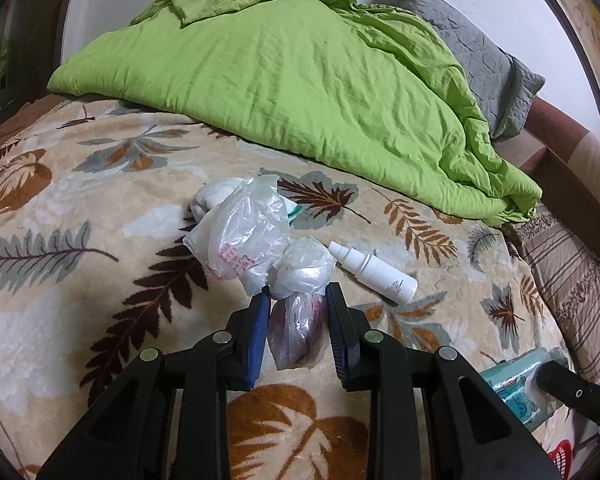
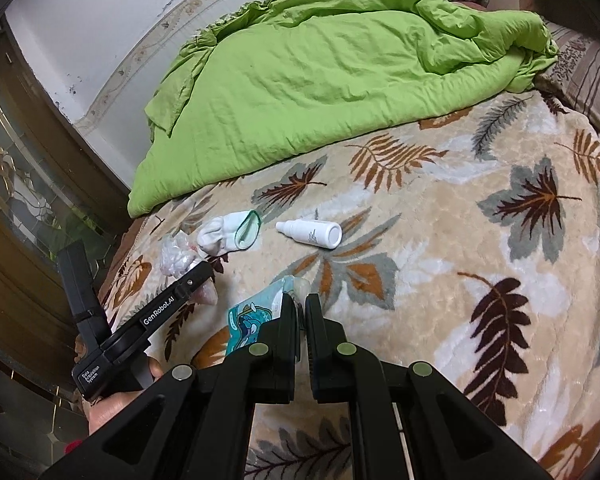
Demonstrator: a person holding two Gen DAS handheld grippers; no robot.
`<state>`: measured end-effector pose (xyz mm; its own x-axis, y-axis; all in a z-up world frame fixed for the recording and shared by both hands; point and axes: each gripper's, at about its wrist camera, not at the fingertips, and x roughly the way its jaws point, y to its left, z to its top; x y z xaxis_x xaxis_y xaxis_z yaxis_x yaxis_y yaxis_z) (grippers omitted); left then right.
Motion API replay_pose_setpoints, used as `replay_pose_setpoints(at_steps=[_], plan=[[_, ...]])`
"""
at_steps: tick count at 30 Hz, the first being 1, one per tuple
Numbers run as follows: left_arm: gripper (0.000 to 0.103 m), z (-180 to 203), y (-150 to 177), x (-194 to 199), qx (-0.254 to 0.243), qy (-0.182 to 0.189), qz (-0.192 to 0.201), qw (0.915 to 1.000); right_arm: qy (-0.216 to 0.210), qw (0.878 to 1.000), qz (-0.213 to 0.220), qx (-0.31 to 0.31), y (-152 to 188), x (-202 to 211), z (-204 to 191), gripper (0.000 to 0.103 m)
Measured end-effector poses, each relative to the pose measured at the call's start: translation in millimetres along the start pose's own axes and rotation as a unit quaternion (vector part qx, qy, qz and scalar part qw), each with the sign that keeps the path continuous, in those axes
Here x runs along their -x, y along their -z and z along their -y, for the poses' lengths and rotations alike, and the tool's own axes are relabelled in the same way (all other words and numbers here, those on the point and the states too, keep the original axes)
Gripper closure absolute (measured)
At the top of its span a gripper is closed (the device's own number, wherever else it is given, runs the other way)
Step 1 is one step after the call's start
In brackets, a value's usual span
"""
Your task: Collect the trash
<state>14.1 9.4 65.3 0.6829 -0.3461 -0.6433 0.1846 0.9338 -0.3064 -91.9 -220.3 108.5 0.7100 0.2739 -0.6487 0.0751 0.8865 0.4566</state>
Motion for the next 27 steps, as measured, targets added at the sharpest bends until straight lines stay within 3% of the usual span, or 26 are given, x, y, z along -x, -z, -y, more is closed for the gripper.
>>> replay_pose_setpoints(at_steps=[27], plan=[[0.076, 11.0, 3.4, 2.4, -0.013, 0.005, -0.001, 0.9999, 0.009, 1.000, 0.005, -0.001, 4.4, 11.4, -0.6, 0.097]])
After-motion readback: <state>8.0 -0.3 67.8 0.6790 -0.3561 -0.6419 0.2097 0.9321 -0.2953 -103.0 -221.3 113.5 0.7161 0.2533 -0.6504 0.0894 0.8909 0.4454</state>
